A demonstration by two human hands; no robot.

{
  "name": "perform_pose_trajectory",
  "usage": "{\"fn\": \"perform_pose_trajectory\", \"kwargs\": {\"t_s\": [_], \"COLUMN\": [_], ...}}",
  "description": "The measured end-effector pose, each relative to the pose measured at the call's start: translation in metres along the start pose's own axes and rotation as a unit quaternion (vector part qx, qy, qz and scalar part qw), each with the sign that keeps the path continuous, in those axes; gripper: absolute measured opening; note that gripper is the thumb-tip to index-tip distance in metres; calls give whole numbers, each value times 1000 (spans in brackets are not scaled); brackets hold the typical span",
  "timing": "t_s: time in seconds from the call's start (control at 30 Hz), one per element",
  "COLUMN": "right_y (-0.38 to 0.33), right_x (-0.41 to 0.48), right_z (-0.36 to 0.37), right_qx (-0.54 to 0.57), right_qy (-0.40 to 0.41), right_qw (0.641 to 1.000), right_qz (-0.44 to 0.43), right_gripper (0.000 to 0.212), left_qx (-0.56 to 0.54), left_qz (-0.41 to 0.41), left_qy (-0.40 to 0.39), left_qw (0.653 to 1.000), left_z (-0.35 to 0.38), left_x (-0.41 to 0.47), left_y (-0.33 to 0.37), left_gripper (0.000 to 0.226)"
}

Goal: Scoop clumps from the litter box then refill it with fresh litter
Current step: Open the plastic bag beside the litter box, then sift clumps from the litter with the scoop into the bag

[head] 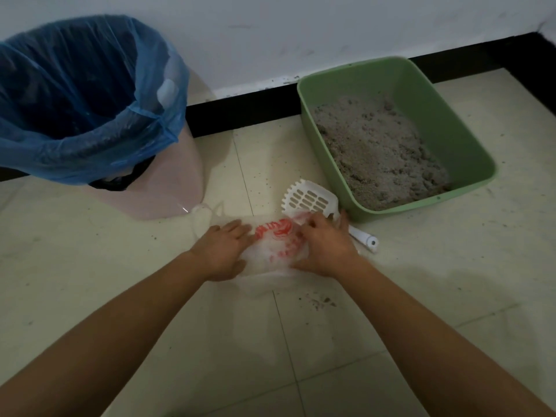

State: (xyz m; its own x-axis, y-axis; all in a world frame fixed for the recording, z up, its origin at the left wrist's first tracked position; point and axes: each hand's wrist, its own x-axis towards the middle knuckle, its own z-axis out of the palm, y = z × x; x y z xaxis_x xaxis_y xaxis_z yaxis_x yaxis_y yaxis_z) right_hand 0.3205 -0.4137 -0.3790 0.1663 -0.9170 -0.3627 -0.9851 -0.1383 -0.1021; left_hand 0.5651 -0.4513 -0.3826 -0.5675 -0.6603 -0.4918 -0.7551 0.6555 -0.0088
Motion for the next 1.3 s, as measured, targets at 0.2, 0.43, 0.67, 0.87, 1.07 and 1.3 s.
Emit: {"fn": "perform_pose_trajectory", "kwargs": {"t_s": [0.2,0.43,0.67,0.87,1.07,1.3], "right_y": [2,16,15,10,-6,3], "right_x": [4,-12,-26,-21,-14,-5], "right_z": [11,5,21,18,-27,-103], "right_qx": [-79,250,181,331,381,540], "right_qy": [-33,211,273,47,198,285], "right_qw": [990,942,941,909,887,776], "right_qz": [-109,-69,89,248,167,160], "right_gripper": [118,35,41,57,42,40], "left_qx": [-88,-87,-86,-77,-70,-53], "left_qz": [-99,-89,-115,-153,-176,-182], "left_qy": [-67,-48,-62,-85,-96,-108], "left_qw": [989,991,988,981,977,976], "left_z": [5,7,9,8,7,-22], "left_x": [-4,-6,-16,-25,-30,-15], "left_y": [-5,-7,-3,-3,3,2], "left_gripper": [115,113,116,118,119,109]}}
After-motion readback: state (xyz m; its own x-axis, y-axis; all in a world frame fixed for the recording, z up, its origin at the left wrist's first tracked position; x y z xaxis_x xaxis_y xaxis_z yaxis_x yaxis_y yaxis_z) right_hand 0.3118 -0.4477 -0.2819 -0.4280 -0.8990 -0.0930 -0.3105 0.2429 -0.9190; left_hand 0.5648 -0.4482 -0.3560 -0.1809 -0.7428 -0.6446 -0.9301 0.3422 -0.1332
